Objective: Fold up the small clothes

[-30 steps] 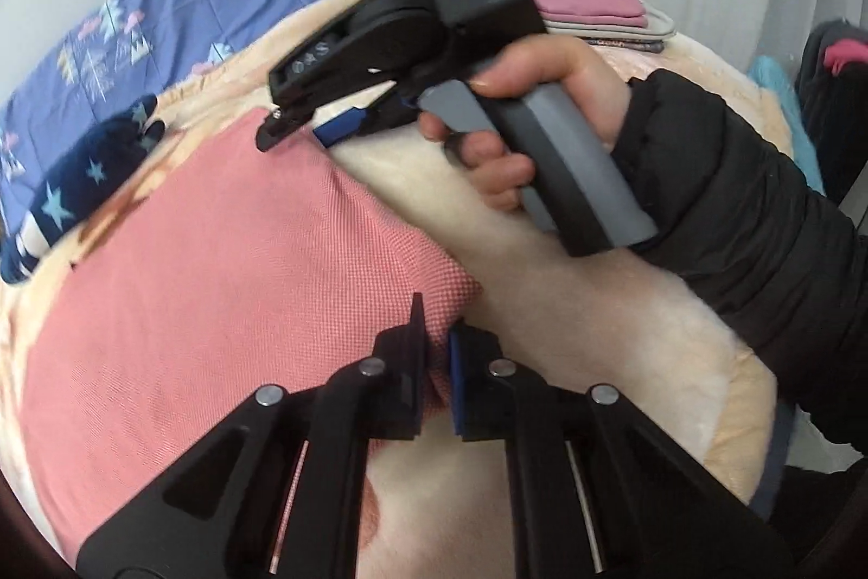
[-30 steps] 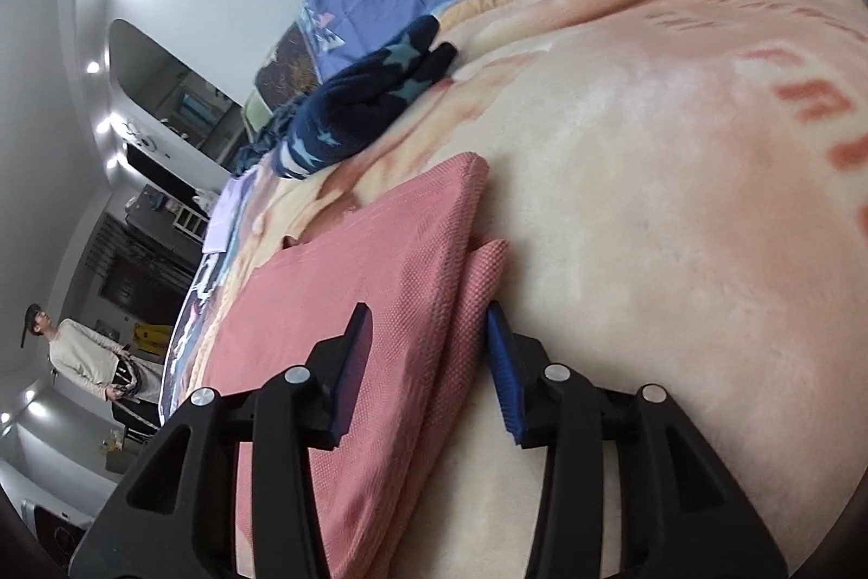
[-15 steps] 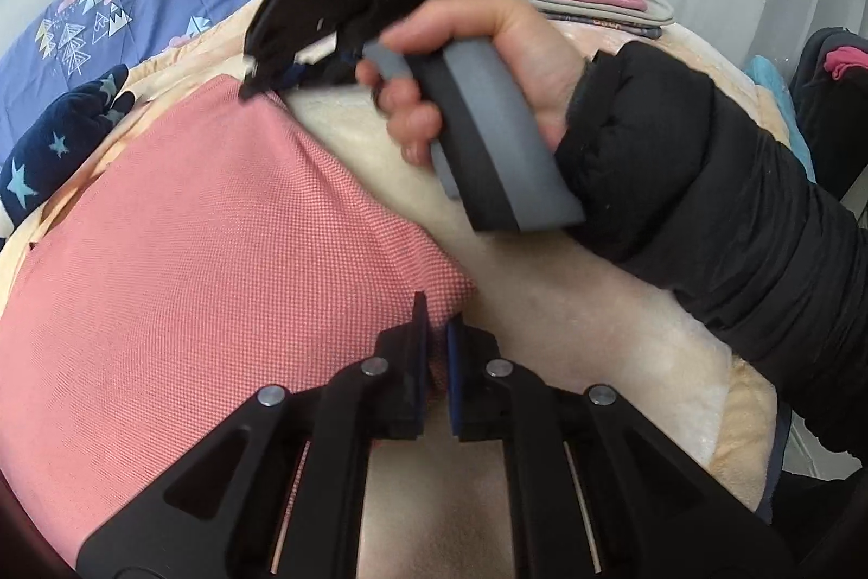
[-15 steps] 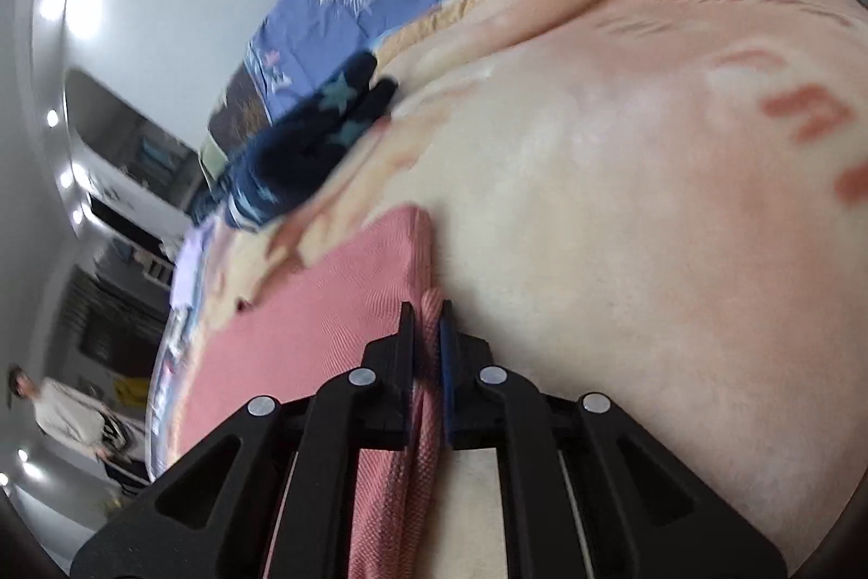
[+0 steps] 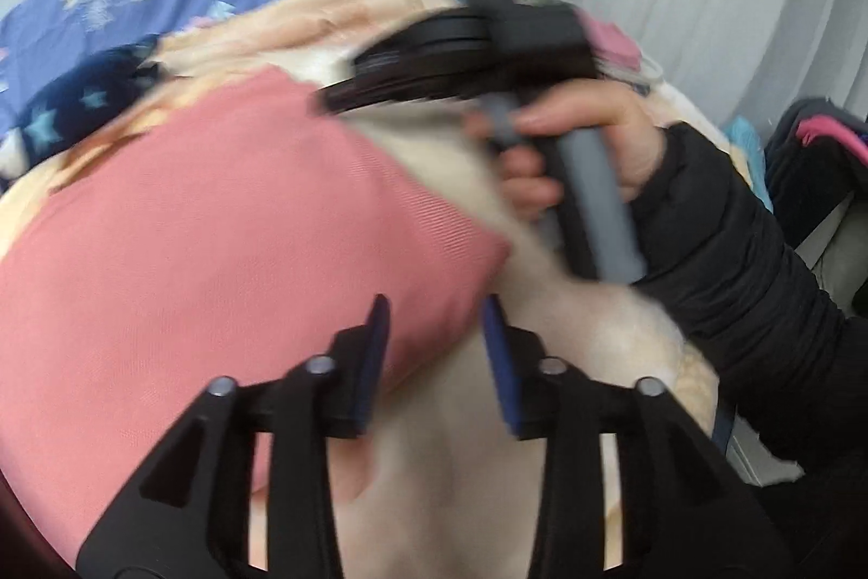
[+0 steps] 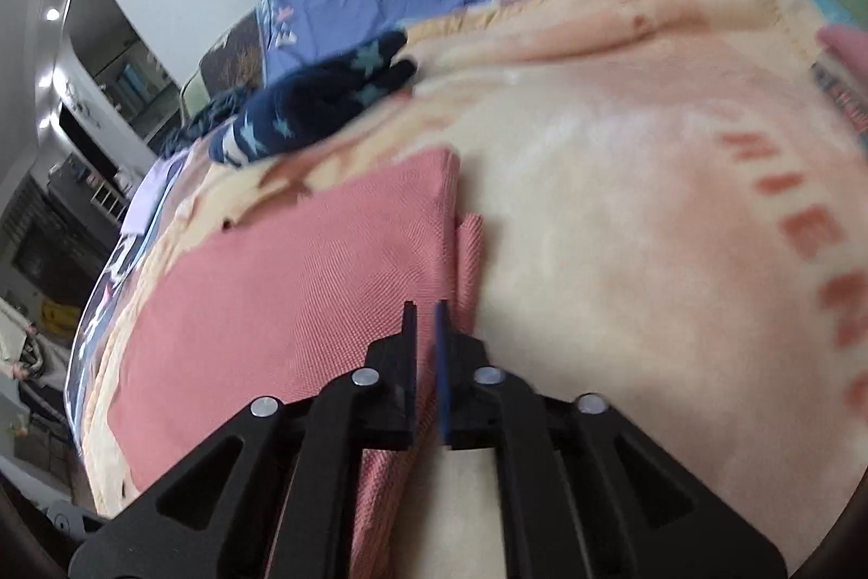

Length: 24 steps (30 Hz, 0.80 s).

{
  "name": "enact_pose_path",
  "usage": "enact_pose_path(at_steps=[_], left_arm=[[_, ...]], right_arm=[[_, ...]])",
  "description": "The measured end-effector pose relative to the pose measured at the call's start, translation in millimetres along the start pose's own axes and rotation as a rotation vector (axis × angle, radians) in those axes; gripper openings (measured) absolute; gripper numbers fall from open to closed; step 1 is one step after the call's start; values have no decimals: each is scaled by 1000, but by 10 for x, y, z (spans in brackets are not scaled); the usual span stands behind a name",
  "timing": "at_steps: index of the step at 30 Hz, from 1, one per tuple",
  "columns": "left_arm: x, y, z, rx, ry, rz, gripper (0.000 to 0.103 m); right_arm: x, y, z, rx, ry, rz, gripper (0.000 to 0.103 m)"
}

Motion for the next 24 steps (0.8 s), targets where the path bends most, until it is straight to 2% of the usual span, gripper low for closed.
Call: enact_pose_path(at_steps=[2,4,7,10,12,14,15,19,21,22,24], left_arm=[[-178,-263,-239,9,32,-70,40],[-451,-695,-533,33,73,-197,40],[-907,-1361,-931,144,124,-386,39],[-1383,-1934,-1242,223,149,-547,39],[-1618,-2150,-1363,233,159,-609,34],[-1759,-2245,-1399,196,173,-632,14],[-1808,-2258,-1383,167,176,-637,13],[-1900,-2276,-1238,100,157,-626,14],[-1946,-2331,-1137,77,137,-612,19],[-1978,-2311,-1105,62,133,-606,25],[-1966,-2360,-1031,33,127,-593,27]], right_arm=[[-78,-243,-200,-12,32,-76,11],[-169,-505,-312,-14,40,-155,15],[-451,-1038,-392,-53,36,-331,20],[-740,-1698,-236,-17,-14,-497,22],[-958,-2126,-112,-8,-39,-613,25],[-1264,-2571,68,28,-81,-735,30],[-1405,-2751,149,50,-113,-775,30],[-1778,-3196,448,37,-178,-877,30],[-1831,-3246,529,25,-199,-875,30],[-1856,-3240,550,17,-206,-867,30],[-1865,-3231,615,-30,-204,-847,30]])
Point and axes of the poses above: each gripper's, at about its wrist camera, not at the fingertips, and z roughly the way its jaws point, y to its right, x to its top, the point moved 9 cm from there along z, roughly the way its jaws point, and after that the axes turned 15 degrees about -y, right-handed, at the moved point
